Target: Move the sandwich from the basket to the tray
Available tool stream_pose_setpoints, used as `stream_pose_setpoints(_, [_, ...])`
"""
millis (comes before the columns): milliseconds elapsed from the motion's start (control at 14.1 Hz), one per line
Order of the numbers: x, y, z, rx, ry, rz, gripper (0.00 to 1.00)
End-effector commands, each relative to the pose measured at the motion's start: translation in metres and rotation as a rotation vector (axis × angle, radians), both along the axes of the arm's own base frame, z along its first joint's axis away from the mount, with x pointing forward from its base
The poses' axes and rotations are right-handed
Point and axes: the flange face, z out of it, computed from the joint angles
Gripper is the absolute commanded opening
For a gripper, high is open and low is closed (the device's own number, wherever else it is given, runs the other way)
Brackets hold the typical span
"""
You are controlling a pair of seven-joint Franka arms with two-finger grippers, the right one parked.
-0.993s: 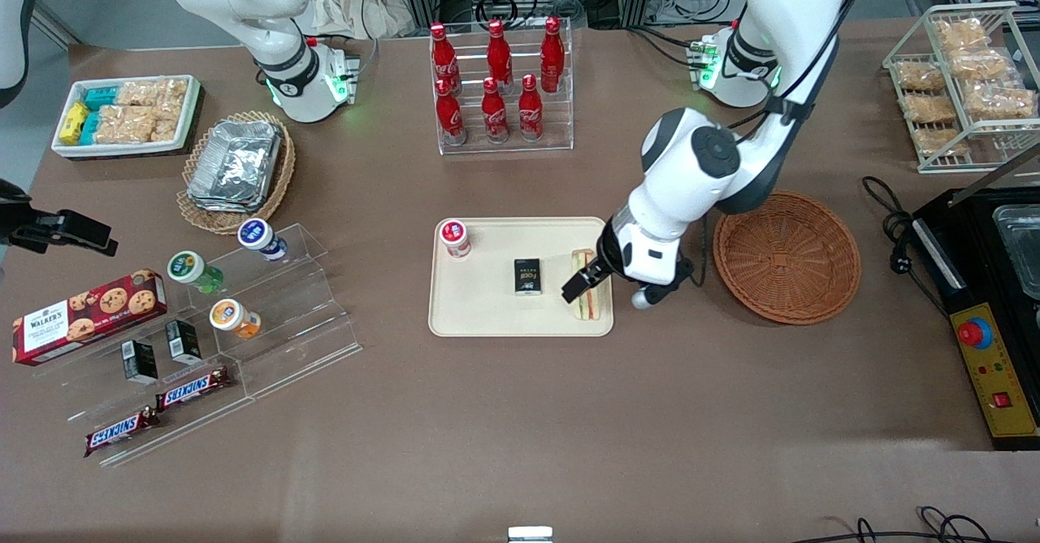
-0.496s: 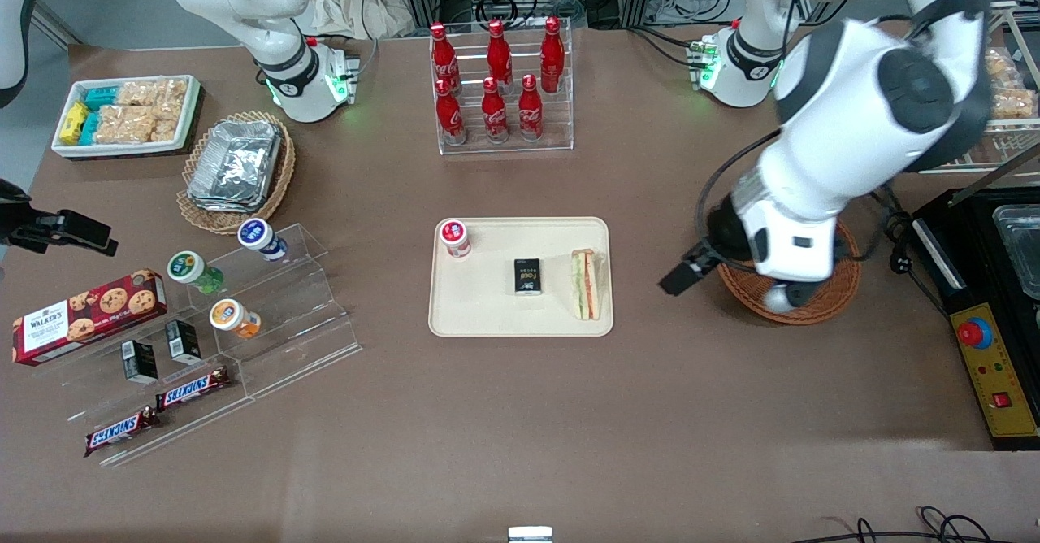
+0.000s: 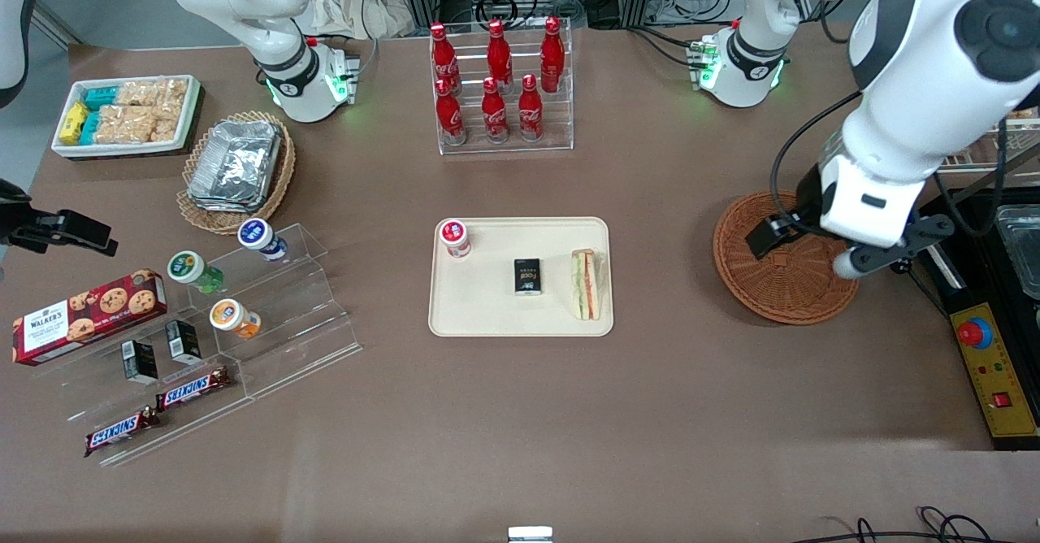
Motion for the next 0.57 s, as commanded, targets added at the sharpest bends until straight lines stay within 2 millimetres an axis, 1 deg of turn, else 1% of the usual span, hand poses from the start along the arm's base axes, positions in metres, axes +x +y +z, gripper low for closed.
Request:
stream_pose_setpoints(0, [-0.070,0.075,-0.016,0.047,-0.008,-0.286,1.00])
stream_pose_setpoints(71, [-0.075,0.095,-0.012,0.050,0.064,-0.394,1.00])
stream_pose_setpoints(142, [-0.078,0.104,-0.003,0.057,0.106,-0.482,1.00])
stream_pose_setpoints(213, [-0.078,0.106,0.006,0.069,0.129,-0.511,1.00])
stream_pose_setpoints(284, [-0.069,0.105,0.016,0.071,0.142,-0.510,1.00])
stream_pose_setpoints(355, [-0.057,0.100,0.015,0.072,0.181,-0.513,1.00])
stream_pose_setpoints(426, [-0.050,0.097,0.013,0.074,0.216,-0.503,1.00])
stream_pose_setpoints(496, [-0.050,0.098,0.013,0.077,0.238,-0.500,1.00])
